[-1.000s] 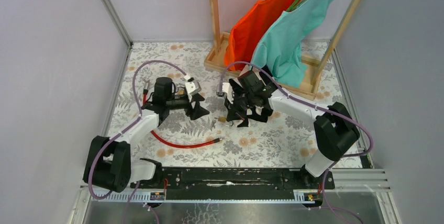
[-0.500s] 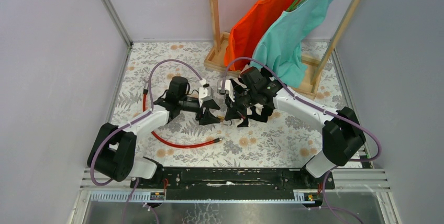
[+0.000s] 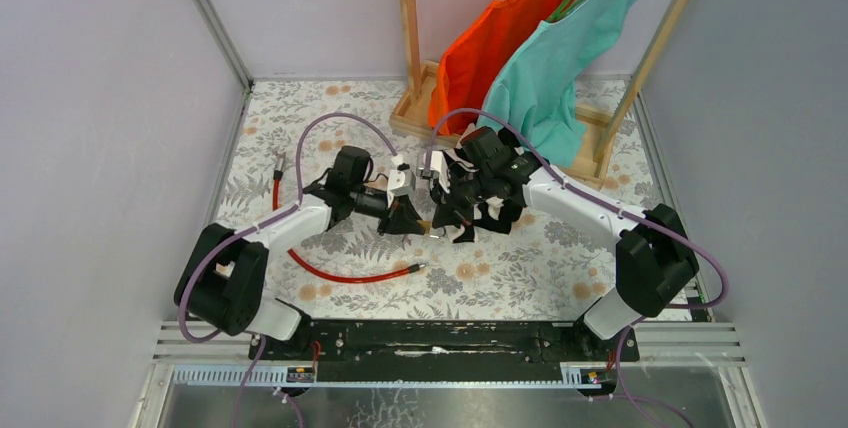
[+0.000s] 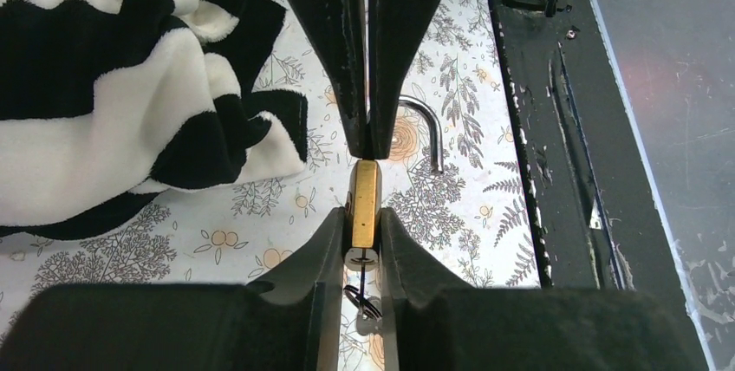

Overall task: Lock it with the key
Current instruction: Pick up the lock from the center of the board.

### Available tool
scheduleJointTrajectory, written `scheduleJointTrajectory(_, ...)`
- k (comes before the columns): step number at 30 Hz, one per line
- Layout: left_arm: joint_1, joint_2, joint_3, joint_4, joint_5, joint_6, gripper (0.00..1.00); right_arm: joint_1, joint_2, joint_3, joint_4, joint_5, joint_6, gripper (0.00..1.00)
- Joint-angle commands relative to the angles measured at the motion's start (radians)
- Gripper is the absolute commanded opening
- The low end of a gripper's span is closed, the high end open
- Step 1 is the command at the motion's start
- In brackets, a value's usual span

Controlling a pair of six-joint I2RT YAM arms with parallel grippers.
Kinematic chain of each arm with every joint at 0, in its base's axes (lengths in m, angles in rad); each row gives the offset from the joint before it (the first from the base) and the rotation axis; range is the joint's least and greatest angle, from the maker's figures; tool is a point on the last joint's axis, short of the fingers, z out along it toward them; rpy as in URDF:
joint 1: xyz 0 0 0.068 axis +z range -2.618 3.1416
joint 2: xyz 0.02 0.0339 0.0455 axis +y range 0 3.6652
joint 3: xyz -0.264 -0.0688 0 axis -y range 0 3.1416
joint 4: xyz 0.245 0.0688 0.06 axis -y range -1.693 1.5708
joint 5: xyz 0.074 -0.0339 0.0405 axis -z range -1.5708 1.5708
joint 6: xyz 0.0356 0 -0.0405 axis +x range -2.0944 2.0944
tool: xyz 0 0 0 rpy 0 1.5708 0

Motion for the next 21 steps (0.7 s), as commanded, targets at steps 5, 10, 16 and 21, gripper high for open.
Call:
scheduleJointTrajectory(5,-0.005,-0.020,0.071,-0.053,-0.037,0.017,0.00,-0.028,-0.032,0.093,-0.026,-0.012,0.024,0.26)
scheduleJointTrajectory(10,-0.005,-0.053,0.085,-0.052,-0.067,0.021,0.00,-0.068,-0.051,0.102,-0.057,-0.002,0.005,0.62)
scheduleJointTrajectory(16,-0.005,-0.064,0.141,-0.073,-0.075,0.016,0.00,-0.079,-0.039,0.124,-0.132,-0.004,-0.068,0.66)
scheduleJointTrajectory(21,-0.005,-0.069,0.158,-0.063,-0.069,-0.013,0.00,-0.079,-0.017,0.131,-0.152,-0.059,-0.077,0.66)
